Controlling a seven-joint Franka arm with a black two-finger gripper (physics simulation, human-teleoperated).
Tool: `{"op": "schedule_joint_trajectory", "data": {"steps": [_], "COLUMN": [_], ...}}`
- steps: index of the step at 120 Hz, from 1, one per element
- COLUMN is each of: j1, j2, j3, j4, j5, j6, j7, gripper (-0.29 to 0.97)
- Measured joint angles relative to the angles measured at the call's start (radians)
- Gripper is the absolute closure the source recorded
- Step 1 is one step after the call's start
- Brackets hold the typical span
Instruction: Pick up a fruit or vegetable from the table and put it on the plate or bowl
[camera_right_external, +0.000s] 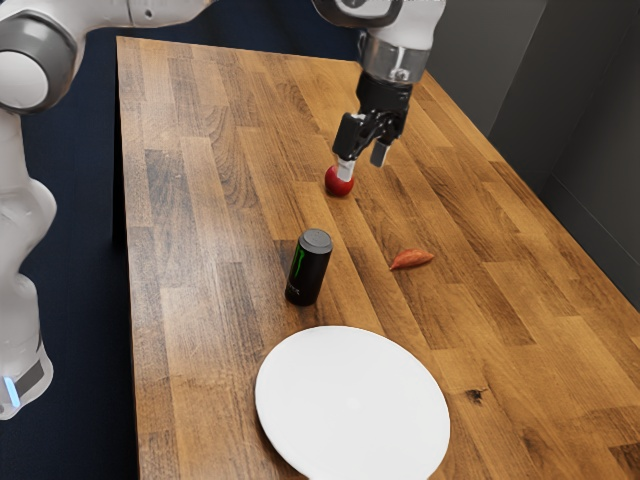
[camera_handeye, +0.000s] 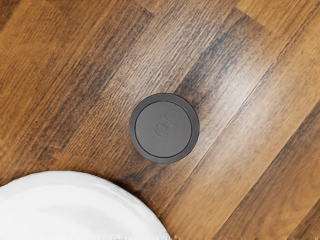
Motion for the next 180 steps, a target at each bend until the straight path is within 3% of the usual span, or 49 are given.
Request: {"op": "schedule_joint_trajectory", "data": {"steps": [25,38,46,54,70,90,99,117,132,137,147,152,180], "j1": [-0.04,-0.025,0.045,0.171,0.426,0.648,0.576,0.162,0.023,0.048,0.255,0.314,0.326], "j2": [-0.039,-0.039,-0.025,-0.018,-0.004,0.061,0.071,0.064,-0.038,-0.065,-0.083,-0.084,-0.084], "j3": [0.0,0.131,0.235,0.28,0.295,0.29,0.252,0.213,0.213,0.212,0.211,0.211,0.213], "j4": [-0.004,-0.022,-0.028,-0.041,-0.064,-0.066,-0.067,-0.119,-0.321,-0.369,-0.401,-0.406,-0.404], "j5": [0.015,0.027,0.029,0.027,0.026,0.02,0.016,0.008,0.006,0.008,0.01,0.01,0.008], "j6": [-0.034,-0.066,-0.077,-0.08,-0.079,0.03,0.083,0.186,0.315,0.36,0.427,0.451,0.523], "j7": [-0.016,0.017,0.078,0.139,0.255,0.379,0.424,0.502,0.569,0.588,0.624,0.64,0.717], "gripper": [0.0,0.0,0.0,0.0,0.0,0.0,0.0,0.0,0.0,0.0,0.0,0.0,0.0]}}
